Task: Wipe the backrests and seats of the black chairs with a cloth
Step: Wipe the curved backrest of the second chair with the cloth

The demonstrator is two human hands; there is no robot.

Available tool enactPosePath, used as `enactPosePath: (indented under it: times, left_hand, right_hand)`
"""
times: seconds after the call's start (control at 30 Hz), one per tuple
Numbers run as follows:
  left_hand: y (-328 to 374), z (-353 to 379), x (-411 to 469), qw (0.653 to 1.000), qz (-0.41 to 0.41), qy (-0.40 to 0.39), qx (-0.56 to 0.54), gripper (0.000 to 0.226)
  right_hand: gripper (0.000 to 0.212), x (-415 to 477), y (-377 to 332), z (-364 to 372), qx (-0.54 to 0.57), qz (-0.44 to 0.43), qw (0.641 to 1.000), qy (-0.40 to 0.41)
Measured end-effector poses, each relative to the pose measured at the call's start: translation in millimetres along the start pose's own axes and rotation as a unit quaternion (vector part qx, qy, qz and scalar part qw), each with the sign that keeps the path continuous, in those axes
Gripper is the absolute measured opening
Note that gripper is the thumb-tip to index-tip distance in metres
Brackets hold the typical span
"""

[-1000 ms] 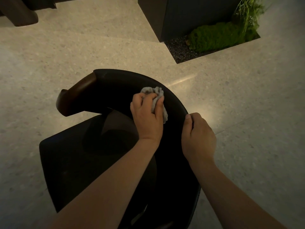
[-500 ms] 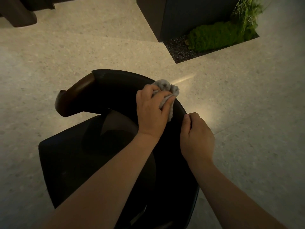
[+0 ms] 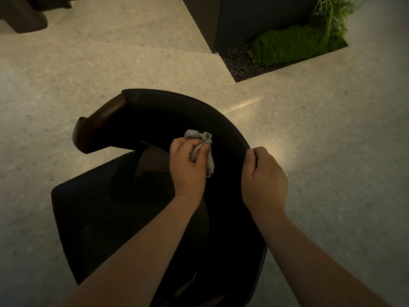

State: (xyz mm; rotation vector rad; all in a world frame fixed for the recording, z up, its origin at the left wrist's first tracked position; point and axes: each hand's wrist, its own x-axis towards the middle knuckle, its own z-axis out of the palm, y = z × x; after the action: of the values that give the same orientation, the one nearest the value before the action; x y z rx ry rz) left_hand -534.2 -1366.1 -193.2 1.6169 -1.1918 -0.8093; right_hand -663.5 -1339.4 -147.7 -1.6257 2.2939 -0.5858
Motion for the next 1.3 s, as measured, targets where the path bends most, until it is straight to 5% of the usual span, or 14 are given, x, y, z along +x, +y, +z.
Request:
enactPosePath:
  times: [0.27,0.53,0.7,0.97,1.3]
  left_hand:
    - [-27,-3,-3,1.000,-0.015,-0.010,0.010,0.005]
    - [-54,-11,-3,0.986,-0.150,-0.073,-0.008,0.010]
    - [-68,-23,-12,0.947,-0.301,-0.081,-0.074,0.007]
    - [-35,-12,-34,0.997,-0.058,-0.011,-0.047,0.020]
    - [-42,23,-35,0.996,-0.072,0.047,-0.029,0.006]
  right_hand:
    - [0.031,0,0,1,-0.002,-0.002,1.000,0.006]
    - [0.027,0,0,-1,-0.010,-0.002,1.000,0.003]
    - [0.030,0,0,0,-0.015,-0.001,1.000,0.001]
    - [0.026,-1,-2,-2,-0.019,-0.008,1.000,0.010]
    - [0.031,0,2,2,-0.018,-0.013,1.000,0.009]
